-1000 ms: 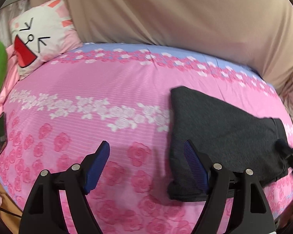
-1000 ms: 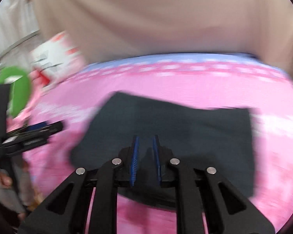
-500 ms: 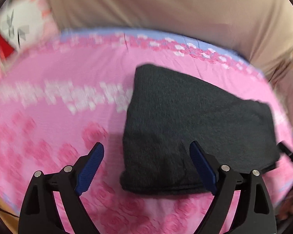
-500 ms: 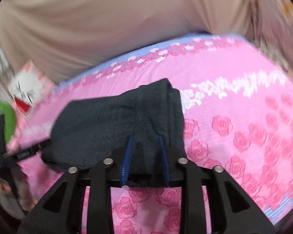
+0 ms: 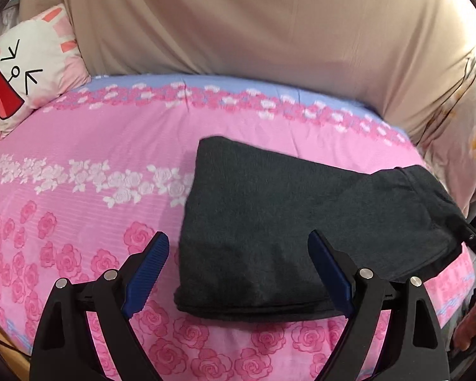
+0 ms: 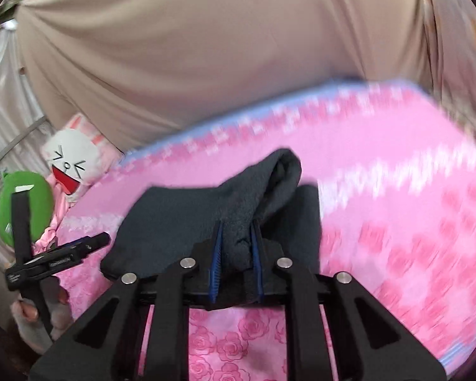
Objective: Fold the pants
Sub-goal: 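Lift the folded pants stack with both tools, each pinching one edge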
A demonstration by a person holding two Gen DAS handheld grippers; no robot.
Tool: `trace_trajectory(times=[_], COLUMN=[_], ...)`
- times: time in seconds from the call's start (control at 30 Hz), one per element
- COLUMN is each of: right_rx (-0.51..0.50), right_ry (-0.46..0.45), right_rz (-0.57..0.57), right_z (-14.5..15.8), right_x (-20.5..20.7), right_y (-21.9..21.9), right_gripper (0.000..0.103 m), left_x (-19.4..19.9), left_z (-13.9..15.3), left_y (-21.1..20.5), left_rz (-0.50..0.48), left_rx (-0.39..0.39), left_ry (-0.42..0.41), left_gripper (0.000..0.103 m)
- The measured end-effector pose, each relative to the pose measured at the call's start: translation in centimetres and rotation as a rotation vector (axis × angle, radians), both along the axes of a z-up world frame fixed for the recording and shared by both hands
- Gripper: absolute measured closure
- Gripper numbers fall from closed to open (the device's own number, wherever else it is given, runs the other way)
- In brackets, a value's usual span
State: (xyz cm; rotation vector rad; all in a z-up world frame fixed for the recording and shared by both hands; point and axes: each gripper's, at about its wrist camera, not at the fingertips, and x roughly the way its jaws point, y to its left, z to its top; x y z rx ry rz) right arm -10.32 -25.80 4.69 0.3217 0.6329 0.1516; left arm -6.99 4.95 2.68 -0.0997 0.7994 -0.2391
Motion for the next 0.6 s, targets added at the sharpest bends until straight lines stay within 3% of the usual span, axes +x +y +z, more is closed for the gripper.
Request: trace_trajectory(times=[0.03,0.1,0.13,0.17,0.3,0.43,0.5,0.53,0.57,0.6], right_rx=[-0.027,-0.049,0.02,0.094,0.101,0.292,0.292,0.291,0.333,0.387], right_ry=[0.041,0.215,0.174,0.178,0.166,0.259,0.216,0.213,0.221,0.22], right_rz=[-0.013,-0.026,-0.039,-0.071,-0.098,-0.012,-0.024,-0.03,-0.016,-0.002], right_z=[-1.2,-6.0,-6.6,-6.5,-5.4,-8.3,-8.7,-8.8,-9.1,-9.2], right_x=[0.5,2.4,1.9,1.3,1.0,2.8,3.2,3.4,3.8,3.9], right_y=[-0.3,-0.9,-1.7,-2.5,-3.3,-3.4,-3.0,-2.9,-3.0,-3.3], right_gripper=[0.086,0.08,0.078,0.065,0.036,0.036,0.038,0.051,0.06,0.07], left_x=[0.1,1.0,1.4,1.8,3.1,3.3,3.3,3.3,3.9,4.3], left_z=[-0.2,-1.6,-2.3,-3.0,-5.4,-5.8,-5.9,-5.9,-6.5,-6.9], left_y=[0.2,0.8,1.2,1.7,4.1,3.9,3.3,3.0,2.7,2.7], left_rz=[0.001,0.003,0.004,0.005,0.038,0.008,-0.036,-0.05,-0.092,-0.086], left_rx=[0.0,-0.03,-0.06,-0.1,-0.266,-0.308,-0.33,-0.338,-0.379,-0.404], left_ry=[0.009,0.064,0.096,0.128,0.222,0.212,0.2,0.197,0.249,0.272], left_gripper=[0.016,0.016,0.016,0.016,0.016,0.015,0.024,0.04,0.076,0.08])
